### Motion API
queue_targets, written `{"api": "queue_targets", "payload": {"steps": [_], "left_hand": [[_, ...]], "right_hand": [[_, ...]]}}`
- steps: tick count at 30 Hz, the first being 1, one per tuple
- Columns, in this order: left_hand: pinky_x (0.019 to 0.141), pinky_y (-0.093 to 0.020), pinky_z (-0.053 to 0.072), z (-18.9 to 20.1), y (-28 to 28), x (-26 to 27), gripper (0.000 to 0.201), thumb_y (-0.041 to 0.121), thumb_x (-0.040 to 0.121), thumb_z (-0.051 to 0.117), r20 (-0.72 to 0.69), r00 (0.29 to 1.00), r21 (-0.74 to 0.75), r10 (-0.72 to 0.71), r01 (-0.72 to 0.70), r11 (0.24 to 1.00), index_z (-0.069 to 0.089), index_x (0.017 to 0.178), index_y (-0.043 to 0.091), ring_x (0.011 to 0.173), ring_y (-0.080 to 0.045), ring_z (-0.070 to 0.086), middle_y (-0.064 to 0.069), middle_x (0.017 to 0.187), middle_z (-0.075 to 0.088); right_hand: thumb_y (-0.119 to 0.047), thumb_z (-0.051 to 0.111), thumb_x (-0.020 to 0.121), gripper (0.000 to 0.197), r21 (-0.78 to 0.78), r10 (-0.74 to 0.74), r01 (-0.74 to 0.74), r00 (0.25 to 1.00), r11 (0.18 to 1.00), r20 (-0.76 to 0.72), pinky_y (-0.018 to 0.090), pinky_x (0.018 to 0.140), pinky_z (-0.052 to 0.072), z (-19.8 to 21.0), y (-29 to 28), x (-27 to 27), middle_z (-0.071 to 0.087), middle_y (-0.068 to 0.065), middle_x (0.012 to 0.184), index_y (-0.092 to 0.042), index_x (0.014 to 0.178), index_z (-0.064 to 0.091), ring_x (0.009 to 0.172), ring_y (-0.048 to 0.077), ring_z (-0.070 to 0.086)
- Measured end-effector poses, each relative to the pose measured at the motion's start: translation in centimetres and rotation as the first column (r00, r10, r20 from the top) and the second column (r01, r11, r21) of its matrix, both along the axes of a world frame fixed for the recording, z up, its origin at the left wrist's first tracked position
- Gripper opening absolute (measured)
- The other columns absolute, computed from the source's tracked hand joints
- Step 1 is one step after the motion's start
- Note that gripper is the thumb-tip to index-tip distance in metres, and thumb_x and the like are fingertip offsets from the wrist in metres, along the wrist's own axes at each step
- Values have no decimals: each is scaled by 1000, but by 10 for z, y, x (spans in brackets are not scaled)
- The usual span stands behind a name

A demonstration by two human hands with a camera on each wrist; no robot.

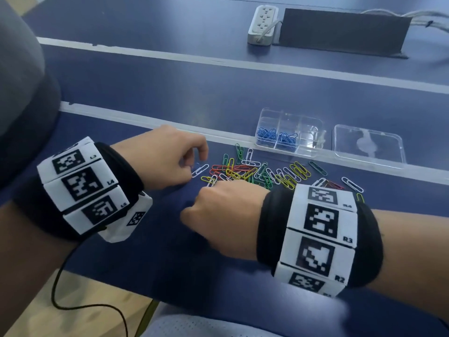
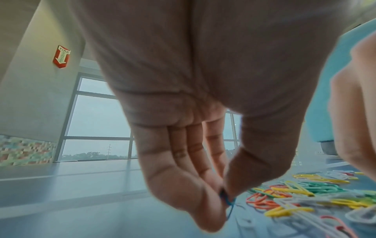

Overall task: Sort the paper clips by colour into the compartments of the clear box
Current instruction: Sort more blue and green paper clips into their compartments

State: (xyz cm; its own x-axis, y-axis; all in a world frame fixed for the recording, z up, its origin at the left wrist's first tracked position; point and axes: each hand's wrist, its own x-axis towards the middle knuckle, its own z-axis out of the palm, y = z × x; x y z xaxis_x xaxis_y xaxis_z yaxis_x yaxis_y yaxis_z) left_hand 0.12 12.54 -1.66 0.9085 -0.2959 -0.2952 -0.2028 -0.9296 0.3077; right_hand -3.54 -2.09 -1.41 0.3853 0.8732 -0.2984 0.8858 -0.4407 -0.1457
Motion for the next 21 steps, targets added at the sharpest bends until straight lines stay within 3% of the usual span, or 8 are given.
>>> {"api": "queue_targets", "payload": {"steps": [4, 7, 9, 11, 14, 21], "left_hand": [[61, -19, 40, 3, -1, -2, 23, 8, 79, 52, 49, 999, -15, -20, 21, 1000, 60, 93, 24, 63, -3, 53, 5, 68, 61], [62, -23, 43, 5, -6, -2, 20, 9, 80, 52, 73, 996, -13, -46, 47, 999, 63, 89, 22, 63, -6, 53, 4, 66, 62], [59, -17, 39, 8, -11, 0, 20, 10, 82, 52, 91, 994, -15, -57, 58, 998, 64, 87, 24, 63, -6, 54, 5, 66, 63], [60, -11, 36, 12, -17, 5, 21, 11, 82, 52, 118, 991, -44, -66, 71, 996, 67, 88, 26, 64, -6, 54, 8, 68, 61], [60, -2, 33, 16, -25, 17, 21, 12, 83, 54, 153, 986, -94, -65, 80, 992, 68, 91, 26, 65, -6, 55, 10, 74, 61], [58, 2, 34, 19, -44, 37, 19, 14, 80, 60, 128, 987, -140, -92, 110, 984, 68, 91, 27, 58, 6, 55, 9, 77, 66]], "right_hand": [[-12, 48, 88, 18, -16, -21, 21, 1000, 1000, 17, 27, 48, 30, 3, -2, -1, 41, 3, 70, -13, 104, 56, 66, 27, 37], [-14, 50, 86, 10, -49, -59, 61, 998, 997, 27, 30, 58, 34, 7, -7, 4, 45, 5, 82, -16, 93, 56, 68, 27, 40], [-15, 51, 84, 9, -46, -96, 97, 995, 994, 22, 30, 63, 35, 10, -11, 11, 42, 5, 80, -16, 90, 57, 73, 30, 48], [-15, 50, 82, 19, -6, -126, 126, 992, 992, 11, 30, 67, 42, 11, -18, 18, 57, 6, 88, -15, 95, 64, 87, 31, 58], [-16, 51, 80, 24, 45, -108, 109, 994, 993, -28, 34, 80, 51, 14, -29, 23, 67, 3, 98, -21, 94, 69, 93, 26, 60], [-25, 58, 82, 22, -63, 37, -41, 997, 997, -67, 34, 77, 51, 7, -31, 15, 66, 1, 99, -23, 103, 66, 93, 25, 58]]}}
